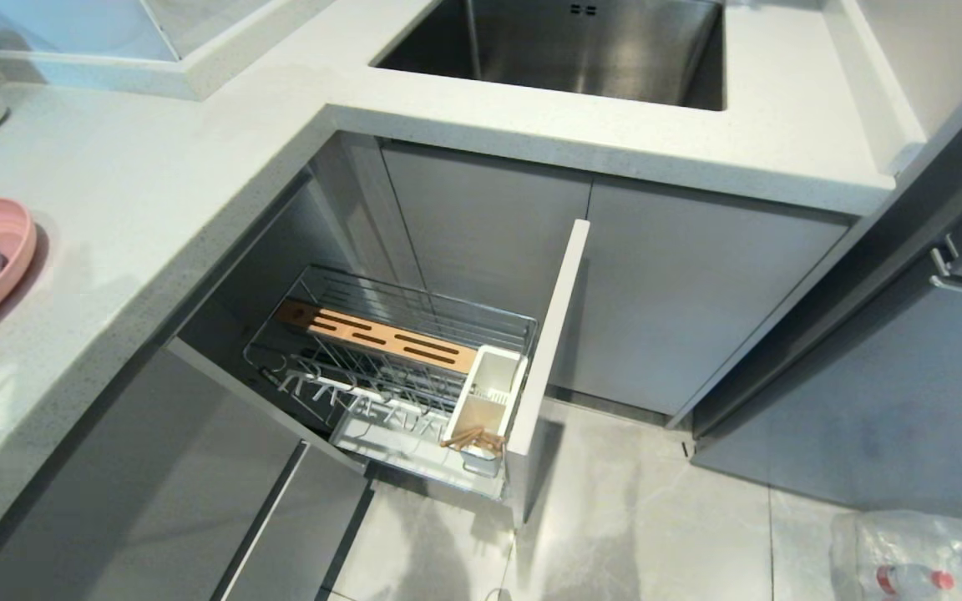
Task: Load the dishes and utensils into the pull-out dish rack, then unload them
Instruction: Take the chopsticks out of the cupboard
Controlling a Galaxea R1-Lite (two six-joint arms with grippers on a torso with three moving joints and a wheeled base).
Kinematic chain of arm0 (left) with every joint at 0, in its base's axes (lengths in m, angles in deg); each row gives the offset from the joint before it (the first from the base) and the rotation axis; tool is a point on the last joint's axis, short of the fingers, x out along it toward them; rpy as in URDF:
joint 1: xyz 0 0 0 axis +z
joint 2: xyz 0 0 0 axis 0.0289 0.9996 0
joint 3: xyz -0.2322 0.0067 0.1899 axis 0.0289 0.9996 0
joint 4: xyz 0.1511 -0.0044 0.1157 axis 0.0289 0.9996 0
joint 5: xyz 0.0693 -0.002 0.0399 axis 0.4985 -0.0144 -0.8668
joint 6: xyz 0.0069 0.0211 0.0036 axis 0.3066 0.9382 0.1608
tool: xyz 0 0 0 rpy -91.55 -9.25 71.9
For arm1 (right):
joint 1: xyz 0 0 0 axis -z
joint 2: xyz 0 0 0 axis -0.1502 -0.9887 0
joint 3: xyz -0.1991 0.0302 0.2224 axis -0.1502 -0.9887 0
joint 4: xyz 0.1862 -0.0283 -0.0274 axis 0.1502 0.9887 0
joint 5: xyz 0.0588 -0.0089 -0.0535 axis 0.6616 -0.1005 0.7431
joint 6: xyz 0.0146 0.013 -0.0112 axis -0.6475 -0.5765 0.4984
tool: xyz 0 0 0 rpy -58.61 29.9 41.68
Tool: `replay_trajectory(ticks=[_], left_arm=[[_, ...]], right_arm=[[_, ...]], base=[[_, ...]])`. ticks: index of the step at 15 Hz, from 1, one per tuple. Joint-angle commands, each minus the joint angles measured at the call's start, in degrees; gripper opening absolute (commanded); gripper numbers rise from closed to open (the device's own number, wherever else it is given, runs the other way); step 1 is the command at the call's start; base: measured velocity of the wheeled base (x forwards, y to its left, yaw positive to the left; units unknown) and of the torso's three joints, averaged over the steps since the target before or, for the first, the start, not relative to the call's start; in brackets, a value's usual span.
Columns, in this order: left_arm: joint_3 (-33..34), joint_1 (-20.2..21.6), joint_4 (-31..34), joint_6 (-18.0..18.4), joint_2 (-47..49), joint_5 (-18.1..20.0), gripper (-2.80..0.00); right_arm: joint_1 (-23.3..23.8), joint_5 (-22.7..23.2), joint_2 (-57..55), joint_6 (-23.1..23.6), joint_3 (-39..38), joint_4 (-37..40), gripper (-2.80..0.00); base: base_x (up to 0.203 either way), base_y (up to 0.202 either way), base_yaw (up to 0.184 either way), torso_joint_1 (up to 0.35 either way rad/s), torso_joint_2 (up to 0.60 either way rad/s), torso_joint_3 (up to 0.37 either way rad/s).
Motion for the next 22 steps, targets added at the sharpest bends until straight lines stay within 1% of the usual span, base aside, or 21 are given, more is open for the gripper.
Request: replay_trajectory(ticks=[1, 2, 3, 6, 8, 10, 14, 15, 17, 18, 22], left_arm=[[-8.2, -3.2, 1.7, 0.8, 1.8, 0.6, -2.8], [-13.0, -5.2, 4.0, 1.7, 3.5, 1.7, -2.8], [-15.4, -8.6, 7.0, 2.2, 4.5, 2.7, -2.8], [-16.8, -19.0, 13.9, 2.6, 5.8, 4.9, -2.8], [-17.8, -22.4, 17.1, 2.7, 8.7, 5.4, -2.8], [-20.0, -26.6, 22.2, 2.7, 11.7, 5.3, -2.8], [-23.1, -36.2, 33.6, 2.8, 17.5, 5.2, -2.8], [-23.6, -37.5, 36.4, 3.6, 19.4, 5.1, -2.8], [-24.0, -39.8, 41.2, 7.3, 22.6, 5.0, -2.8], [-23.9, -40.9, 43.2, 8.5, 24.1, 4.8, -2.8], [-24.2, -45.3, 51.4, 11.3, 30.7, 4.1, -2.8]], right_arm=[[-0.1, 0.0, -0.1, 0.0, 0.0, 0.0, -2.8], [0.0, 0.0, -0.1, 0.0, 0.0, 0.0, -2.8], [0.0, 0.0, 0.0, -0.1, 0.0, 0.0, -2.8], [0.0, 0.0, -0.1, 0.0, 0.0, 0.0, -2.8], [0.0, 0.0, 0.0, 0.0, 0.0, 0.0, -2.8], [0.0, 0.0, 0.0, 0.0, 0.0, 0.0, -2.8], [0.0, 0.0, 0.0, 0.0, 0.0, 0.0, -2.8], [0.0, 0.0, 0.0, 0.0, 0.0, 0.0, -2.8], [-0.1, 0.0, 0.0, 0.0, 0.0, 0.0, -2.8], [0.0, 0.0, 0.0, 0.0, 0.0, 0.0, -2.8], [0.0, 0.0, 0.0, 0.0, 0.0, 0.0, -2.8]], base=[[0.0, 0.0, 0.0, 0.0, 0.0, 0.0], [0.0, 0.0, 0.0, 0.0, 0.0, 0.0], [0.0, 0.0, 0.0, 0.0, 0.0, 0.0], [0.0, 0.0, 0.0, 0.0, 0.0, 0.0], [0.0, 0.0, 0.0, 0.0, 0.0, 0.0], [0.0, 0.0, 0.0, 0.0, 0.0, 0.0], [0.0, 0.0, 0.0, 0.0, 0.0, 0.0], [0.0, 0.0, 0.0, 0.0, 0.0, 0.0], [0.0, 0.0, 0.0, 0.0, 0.0, 0.0], [0.0, 0.0, 0.0, 0.0, 0.0, 0.0], [0.0, 0.0, 0.0, 0.0, 0.0, 0.0]])
